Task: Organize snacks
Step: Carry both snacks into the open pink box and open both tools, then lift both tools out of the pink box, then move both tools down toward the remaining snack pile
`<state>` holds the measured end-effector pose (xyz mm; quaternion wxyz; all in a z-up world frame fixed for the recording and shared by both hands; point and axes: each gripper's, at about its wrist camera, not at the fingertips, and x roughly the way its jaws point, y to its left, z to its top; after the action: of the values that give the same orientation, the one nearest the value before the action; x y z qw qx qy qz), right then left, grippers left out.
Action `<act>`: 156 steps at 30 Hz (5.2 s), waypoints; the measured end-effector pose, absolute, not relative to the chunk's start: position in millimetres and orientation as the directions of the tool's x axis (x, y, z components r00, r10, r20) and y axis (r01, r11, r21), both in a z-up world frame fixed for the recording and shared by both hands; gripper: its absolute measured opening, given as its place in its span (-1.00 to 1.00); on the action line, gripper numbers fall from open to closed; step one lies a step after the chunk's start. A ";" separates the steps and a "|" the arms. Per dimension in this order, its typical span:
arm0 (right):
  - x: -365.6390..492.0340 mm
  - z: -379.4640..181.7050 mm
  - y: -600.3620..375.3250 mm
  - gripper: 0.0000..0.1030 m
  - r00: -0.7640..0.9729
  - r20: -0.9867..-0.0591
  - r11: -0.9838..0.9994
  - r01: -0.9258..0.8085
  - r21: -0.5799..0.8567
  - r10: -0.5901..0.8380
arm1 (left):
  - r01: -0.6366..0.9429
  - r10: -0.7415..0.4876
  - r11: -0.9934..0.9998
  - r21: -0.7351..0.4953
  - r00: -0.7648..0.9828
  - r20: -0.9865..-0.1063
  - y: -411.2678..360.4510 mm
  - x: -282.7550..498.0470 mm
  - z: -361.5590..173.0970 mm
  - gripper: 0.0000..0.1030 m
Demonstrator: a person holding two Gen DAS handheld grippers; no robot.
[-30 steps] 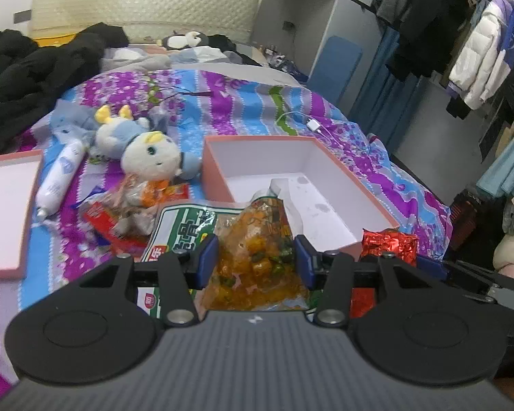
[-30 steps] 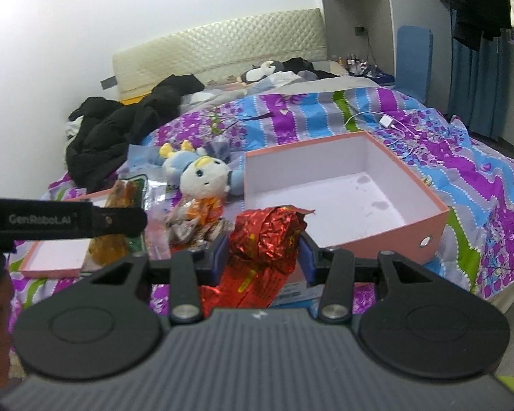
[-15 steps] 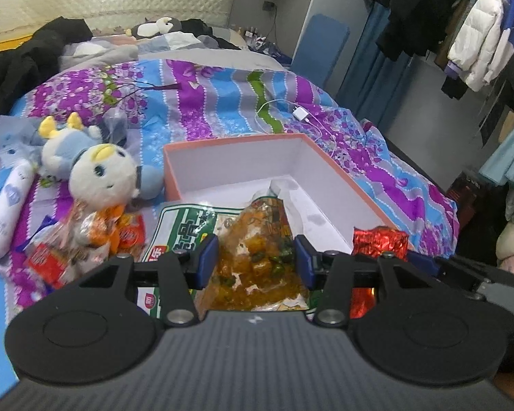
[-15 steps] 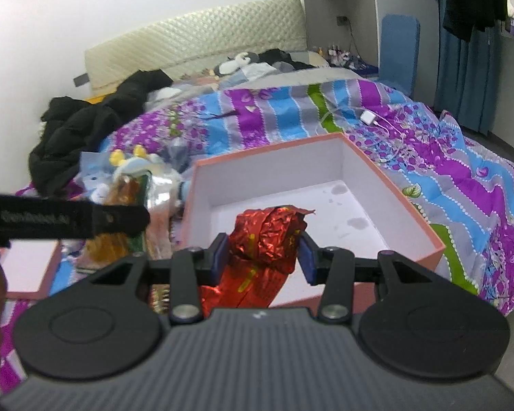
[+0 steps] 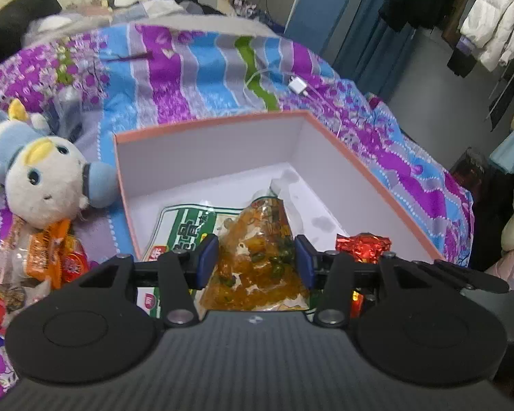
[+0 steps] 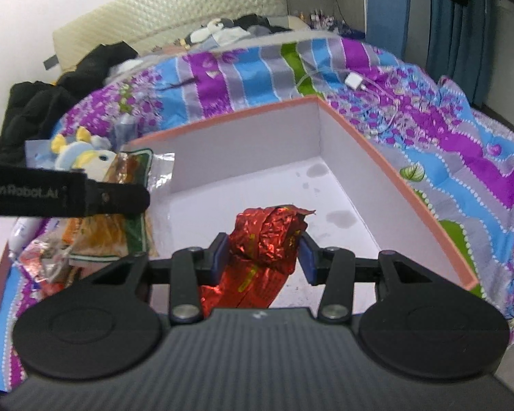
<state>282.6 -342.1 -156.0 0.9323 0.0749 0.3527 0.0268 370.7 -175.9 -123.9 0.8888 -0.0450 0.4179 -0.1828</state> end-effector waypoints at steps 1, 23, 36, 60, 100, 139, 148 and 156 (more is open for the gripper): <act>286.1 -159.6 -342.9 -0.08 0.746 -0.658 0.987 0.007 0.161 0.103 | 0.287 -0.367 0.928 -0.239 0.576 -0.731 -177.4 373.8 -127.3 0.09; 230.3 -116.6 -323.7 0.31 0.786 -0.602 0.978 -0.015 0.209 0.140 | 0.288 -0.362 0.931 -0.222 0.659 -0.660 -139.8 296.5 -59.4 0.37; 147.2 -70.5 -285.4 0.31 0.830 -0.527 0.976 -0.085 0.199 0.180 | 0.236 -0.314 0.950 -0.206 0.735 -0.601 -83.6 178.6 -14.7 0.37; 60.1 -70.0 -225.6 0.31 0.823 -0.500 0.963 -0.215 0.163 0.268 | 0.076 -0.215 0.965 -0.250 0.776 -0.593 1.7 54.3 -29.7 0.40; 176.4 -188.3 -94.4 0.17 0.717 -0.669 0.846 -0.469 -0.252 0.198 | -0.289 -0.409 0.704 -0.649 0.582 -0.703 135.7 217.1 -218.9 0.58; 157.4 -212.0 -94.5 -0.90 0.665 -0.699 0.809 -0.547 -0.216 0.263 | -0.463 -0.316 0.567 -0.681 0.642 -0.699 157.6 155.4 -262.4 -0.42; 113.6 -216.3 -93.3 -0.90 0.655 -0.687 0.794 -0.579 -0.186 0.316 | -0.500 -0.284 0.520 -0.693 0.664 -0.692 175.8 96.8 -263.2 -0.41; 97.4 -230.2 -100.0 -0.25 0.602 -0.700 0.802 -0.594 -0.071 0.384 | -0.486 -0.261 0.587 -0.648 0.644 -0.719 177.3 67.7 -256.7 0.16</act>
<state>97.4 -100.0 -230.2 0.8823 -0.1500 0.3498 0.2769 67.7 177.3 -256.7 0.7877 -0.4488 0.4159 0.0715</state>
